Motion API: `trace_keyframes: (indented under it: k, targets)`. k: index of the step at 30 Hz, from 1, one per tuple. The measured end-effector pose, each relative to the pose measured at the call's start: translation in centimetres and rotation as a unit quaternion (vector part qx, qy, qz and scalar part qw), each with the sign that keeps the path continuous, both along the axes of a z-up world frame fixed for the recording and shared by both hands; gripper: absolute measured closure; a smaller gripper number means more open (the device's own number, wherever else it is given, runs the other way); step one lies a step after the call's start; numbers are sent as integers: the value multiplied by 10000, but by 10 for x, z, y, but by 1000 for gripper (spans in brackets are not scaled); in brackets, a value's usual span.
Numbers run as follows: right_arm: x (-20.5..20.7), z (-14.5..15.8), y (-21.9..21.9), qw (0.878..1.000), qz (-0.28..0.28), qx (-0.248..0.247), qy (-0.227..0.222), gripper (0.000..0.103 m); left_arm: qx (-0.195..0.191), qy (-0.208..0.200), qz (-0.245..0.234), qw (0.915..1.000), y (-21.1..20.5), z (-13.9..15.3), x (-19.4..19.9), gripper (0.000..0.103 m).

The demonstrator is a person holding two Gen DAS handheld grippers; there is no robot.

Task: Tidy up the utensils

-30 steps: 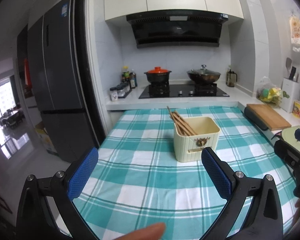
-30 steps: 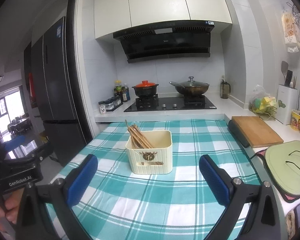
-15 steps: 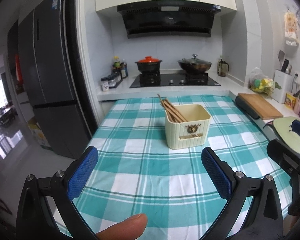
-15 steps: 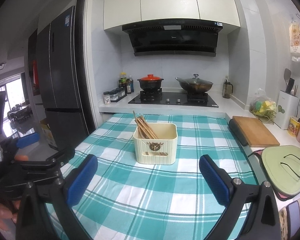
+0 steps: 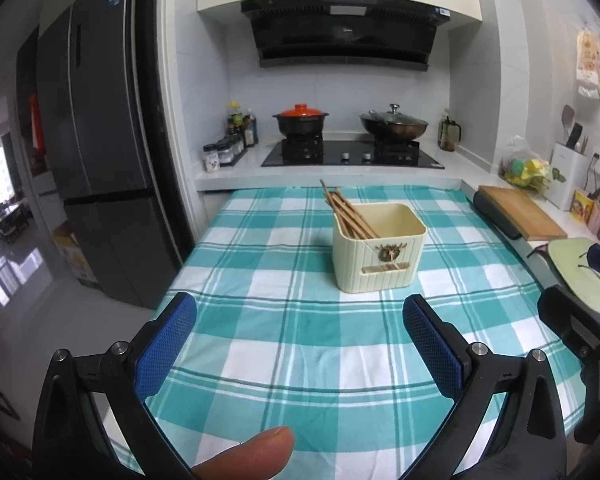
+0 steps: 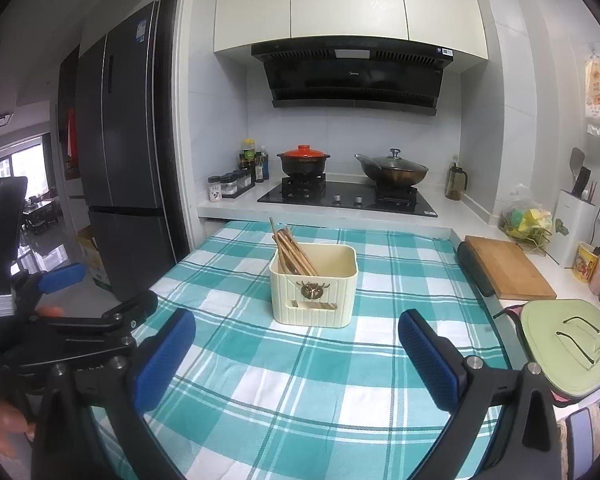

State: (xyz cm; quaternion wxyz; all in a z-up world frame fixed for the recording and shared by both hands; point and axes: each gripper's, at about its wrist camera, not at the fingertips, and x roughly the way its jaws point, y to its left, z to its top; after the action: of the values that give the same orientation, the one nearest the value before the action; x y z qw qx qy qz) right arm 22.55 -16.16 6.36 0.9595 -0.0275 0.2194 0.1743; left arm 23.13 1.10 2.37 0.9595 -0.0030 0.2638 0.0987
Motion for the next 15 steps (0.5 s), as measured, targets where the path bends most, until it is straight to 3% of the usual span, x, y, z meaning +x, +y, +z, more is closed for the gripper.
trace_keyframes:
  k: [15]
  targets:
    - [-2,1,-2,10000,-30,-30,-10,0,-4,28,-60,10000,-4,3,0,0]
